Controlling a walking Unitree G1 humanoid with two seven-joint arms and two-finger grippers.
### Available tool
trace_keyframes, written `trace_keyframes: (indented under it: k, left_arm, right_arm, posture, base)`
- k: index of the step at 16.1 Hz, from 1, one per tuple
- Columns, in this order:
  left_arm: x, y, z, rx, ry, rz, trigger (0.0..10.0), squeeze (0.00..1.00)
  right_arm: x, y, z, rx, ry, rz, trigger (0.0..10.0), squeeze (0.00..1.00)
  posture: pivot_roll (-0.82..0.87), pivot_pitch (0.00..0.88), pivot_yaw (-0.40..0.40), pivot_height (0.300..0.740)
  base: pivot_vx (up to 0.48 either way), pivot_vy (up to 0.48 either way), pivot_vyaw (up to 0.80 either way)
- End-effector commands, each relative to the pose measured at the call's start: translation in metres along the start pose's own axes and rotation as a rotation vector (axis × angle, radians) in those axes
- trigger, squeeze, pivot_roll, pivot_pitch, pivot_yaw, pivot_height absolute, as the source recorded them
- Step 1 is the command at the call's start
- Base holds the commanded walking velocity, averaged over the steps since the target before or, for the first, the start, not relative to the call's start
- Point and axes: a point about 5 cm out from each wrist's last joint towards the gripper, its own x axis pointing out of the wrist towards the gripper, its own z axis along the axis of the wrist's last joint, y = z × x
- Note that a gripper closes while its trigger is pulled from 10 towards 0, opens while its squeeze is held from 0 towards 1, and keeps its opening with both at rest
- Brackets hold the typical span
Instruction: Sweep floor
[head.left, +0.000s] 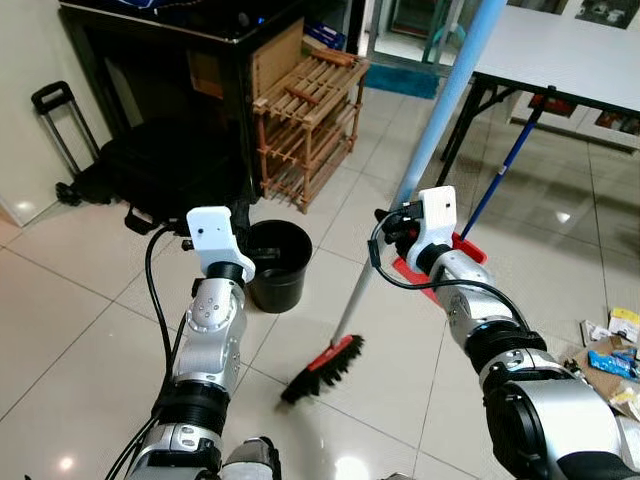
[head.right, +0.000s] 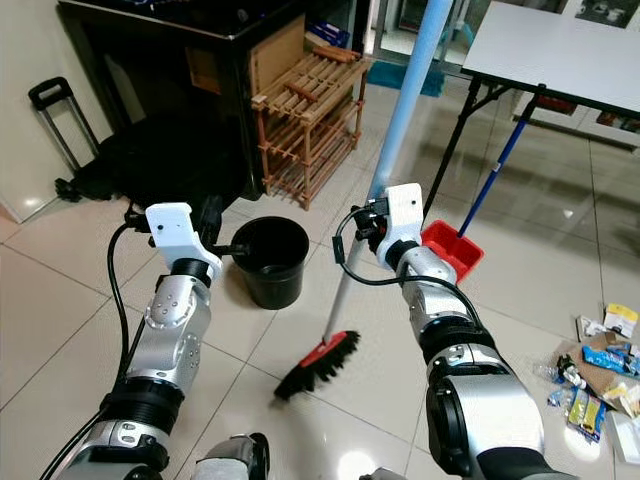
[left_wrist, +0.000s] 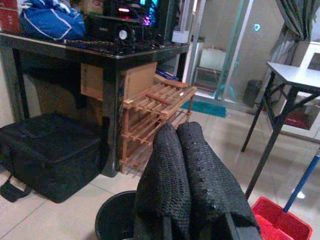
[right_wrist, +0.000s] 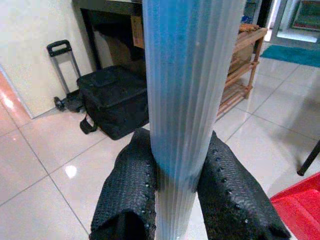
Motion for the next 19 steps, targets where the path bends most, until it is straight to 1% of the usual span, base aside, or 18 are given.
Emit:
trace_keyframes:
  k: [1, 4, 18, 19]
  left_arm:
    - [0.0018, -0.0018, 0.0020, 0.002, -0.002, -0.006, 10.0, 0.00]
    - [0.0014, -0.0016, 0.0023, 0.003, -0.004, -0.005, 10.0, 0.00]
    - [-0.0001, -0.0030, 0.0011, -0.002, -0.002, -0.003, 10.0, 0.00]
    - [-0.0002, -0.0026, 0.0011, -0.002, -0.002, -0.002, 10.0, 0.00]
  right_arm:
    - [0.0022, -0.0012, 0.0130, -0.030, -0.050, 0.010, 10.0, 0.00]
    - [0.0021, -0.0007, 0.0124, -0.042, -0.048, 0.012, 10.0, 0.00]
    - [0.0013, -0.0001, 0.0102, -0.046, -0.039, 0.021, 10.0, 0.00]
    - [0.0014, -0.0002, 0.0091, -0.027, -0.034, 0.019, 10.0, 0.00]
  posture:
    - [0.03, 0.069, -0.049, 0.740]
    - [0.03, 0.070, -0.052, 0.740]
    - [0.03, 0.075, -0.060, 0.740]
    - [0.03, 0.076, -0.061, 0.740]
  base:
    - [0.000, 0.000, 0.49]
    - [0.000, 0.000, 0.00]
    - [0.000, 0.000, 0.80]
    - [0.000, 0.000, 0.00]
